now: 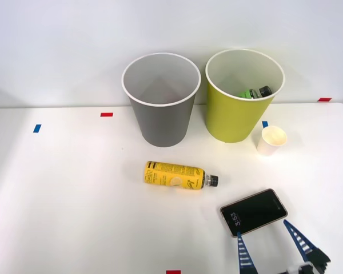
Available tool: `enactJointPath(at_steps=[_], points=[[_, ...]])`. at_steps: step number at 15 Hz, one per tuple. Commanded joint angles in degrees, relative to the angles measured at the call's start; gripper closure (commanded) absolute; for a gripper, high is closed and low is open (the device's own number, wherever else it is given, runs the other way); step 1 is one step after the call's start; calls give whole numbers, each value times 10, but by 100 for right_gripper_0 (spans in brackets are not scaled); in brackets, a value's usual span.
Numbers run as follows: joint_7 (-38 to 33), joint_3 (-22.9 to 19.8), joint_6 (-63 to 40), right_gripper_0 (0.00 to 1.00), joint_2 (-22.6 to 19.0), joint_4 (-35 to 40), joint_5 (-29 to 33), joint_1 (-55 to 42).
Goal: Put cans in the gray bin, plastic bottles in the light green bin
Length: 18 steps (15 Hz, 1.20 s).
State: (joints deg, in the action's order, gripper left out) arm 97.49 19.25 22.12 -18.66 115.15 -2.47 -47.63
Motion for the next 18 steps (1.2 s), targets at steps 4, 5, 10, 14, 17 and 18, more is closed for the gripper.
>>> enactJointPath(at_steps=[4, 5, 10, 14, 17, 18], points=[[-3, -24, -209, 0, -49, 69, -8, 117], [-5, -24, -286, 0, -59, 95, -8, 136], [-10, 8, -704, 0, -93, 246, 29, 243], [-24, 78, -841, 0, -132, 256, 26, 381], [-34, 135, -947, 0, -153, 256, -6, 489], [-36, 162, -978, 0, -163, 256, -6, 523]])
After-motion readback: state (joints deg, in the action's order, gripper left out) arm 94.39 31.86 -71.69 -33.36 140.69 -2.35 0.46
